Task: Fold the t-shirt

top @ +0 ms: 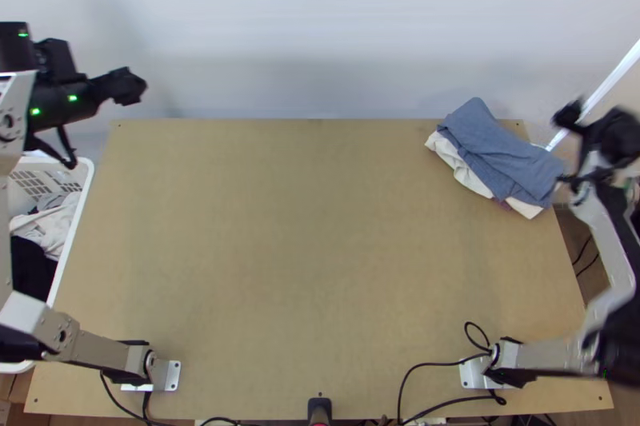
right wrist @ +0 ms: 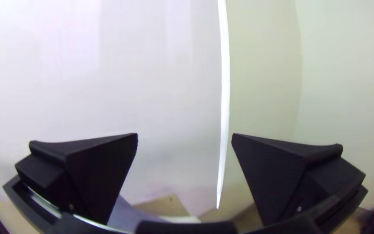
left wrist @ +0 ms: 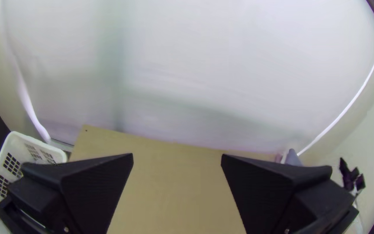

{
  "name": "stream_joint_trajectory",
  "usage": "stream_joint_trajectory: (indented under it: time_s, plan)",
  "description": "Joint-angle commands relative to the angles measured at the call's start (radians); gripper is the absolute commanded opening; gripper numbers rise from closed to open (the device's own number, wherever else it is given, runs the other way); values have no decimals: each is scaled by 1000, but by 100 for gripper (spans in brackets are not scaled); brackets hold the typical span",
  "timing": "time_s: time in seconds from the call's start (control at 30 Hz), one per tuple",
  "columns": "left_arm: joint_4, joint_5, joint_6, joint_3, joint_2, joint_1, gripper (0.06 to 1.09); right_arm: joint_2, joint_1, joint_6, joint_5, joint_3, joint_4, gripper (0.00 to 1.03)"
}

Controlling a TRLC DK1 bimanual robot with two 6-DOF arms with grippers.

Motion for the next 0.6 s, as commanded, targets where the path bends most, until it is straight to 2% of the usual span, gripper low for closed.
stream_joint_trajectory:
  time_s: [0.0,0.07,0.17,0.3,0.37,0.57]
  plan:
    - [31,-88,50,-3,-84,4,104,-135,14,60,1,42,18,98]
    - [96,-173,76,-78,-140,2,104,-198,11,109,1,44,45,98]
    - [232,-256,106,-220,-254,-1,104,-279,12,126,-5,67,42,98]
    - [393,-326,156,-417,-418,2,104,-394,14,121,-94,54,51,98]
    - [524,-397,179,-537,-509,2,103,-440,14,119,-126,44,51,98]
    - [803,-464,243,-835,-751,4,103,-603,32,81,-198,-113,111,98]
